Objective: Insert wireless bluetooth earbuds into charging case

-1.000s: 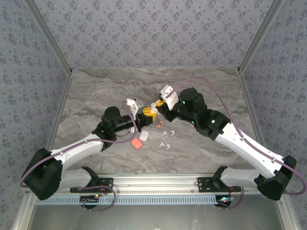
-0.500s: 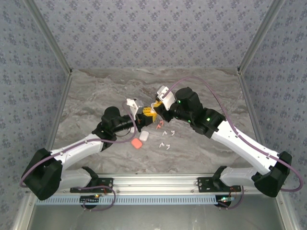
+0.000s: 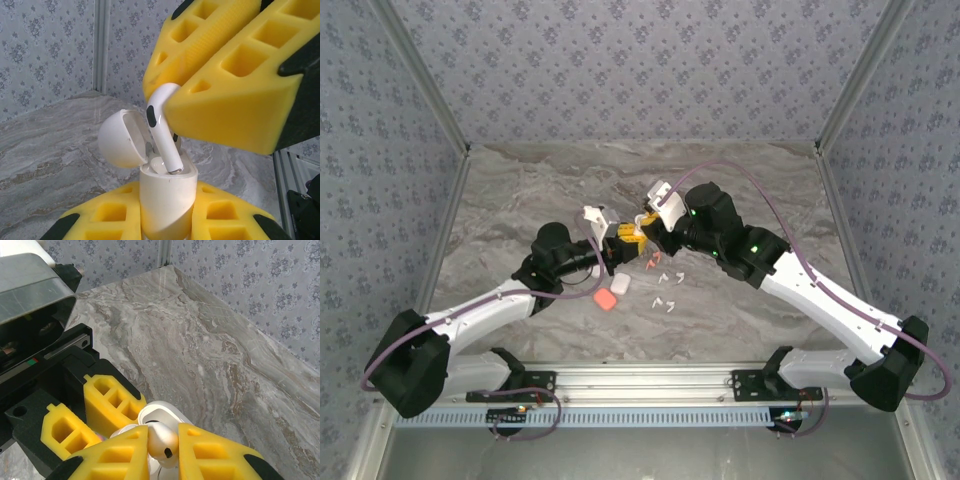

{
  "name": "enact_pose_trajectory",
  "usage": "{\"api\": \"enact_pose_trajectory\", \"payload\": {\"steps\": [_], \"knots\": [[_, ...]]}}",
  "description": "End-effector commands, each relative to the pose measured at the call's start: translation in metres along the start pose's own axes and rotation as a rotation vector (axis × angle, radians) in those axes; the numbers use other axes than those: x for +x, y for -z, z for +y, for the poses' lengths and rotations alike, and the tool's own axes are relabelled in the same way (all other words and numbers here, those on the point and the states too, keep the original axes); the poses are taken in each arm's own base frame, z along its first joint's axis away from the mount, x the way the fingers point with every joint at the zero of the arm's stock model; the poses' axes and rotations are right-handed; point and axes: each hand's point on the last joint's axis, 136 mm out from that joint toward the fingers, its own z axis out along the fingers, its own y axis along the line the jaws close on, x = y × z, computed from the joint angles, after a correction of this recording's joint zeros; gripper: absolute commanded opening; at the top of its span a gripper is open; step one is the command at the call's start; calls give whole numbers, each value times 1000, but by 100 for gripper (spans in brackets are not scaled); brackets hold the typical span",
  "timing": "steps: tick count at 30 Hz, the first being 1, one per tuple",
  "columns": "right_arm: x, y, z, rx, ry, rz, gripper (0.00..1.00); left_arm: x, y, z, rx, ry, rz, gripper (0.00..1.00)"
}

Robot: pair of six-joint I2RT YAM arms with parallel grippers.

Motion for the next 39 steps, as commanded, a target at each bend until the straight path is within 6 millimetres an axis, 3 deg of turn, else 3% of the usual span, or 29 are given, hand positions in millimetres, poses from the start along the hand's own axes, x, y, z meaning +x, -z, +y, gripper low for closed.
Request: {"api": "enact_pose_trajectory", "payload": {"steps": [1, 9, 18, 21, 25, 28, 30, 34, 39], "knots": [[9, -4, 7, -32, 12, 33, 20, -28, 2, -12, 41, -56, -77, 0], [11, -7, 4, -17, 9, 43, 20, -29, 1, -12, 42, -60, -76, 0], [11, 2, 30, -214, -39, 52, 28, -32, 1, -13, 45, -65, -82, 0], [0, 11, 25, -218, -67, 31, 38, -32, 1, -14, 46, -66, -84, 0], [-29, 38, 18, -232, -96, -92, 54, -33, 2, -14, 47, -66, -93, 0], [-39, 55, 6, -214, -140, -168, 63, -34, 3, -14, 48, -60, -103, 0], [-40, 63, -8, -184, -192, -200, 73, -36, 3, -15, 52, -57, -111, 0], [-14, 59, -30, -186, -380, -183, 100, -43, 5, -19, 67, -56, -130, 0], [0, 47, -24, -304, -525, -143, 100, -49, 6, -23, 84, -55, -148, 0]]}}
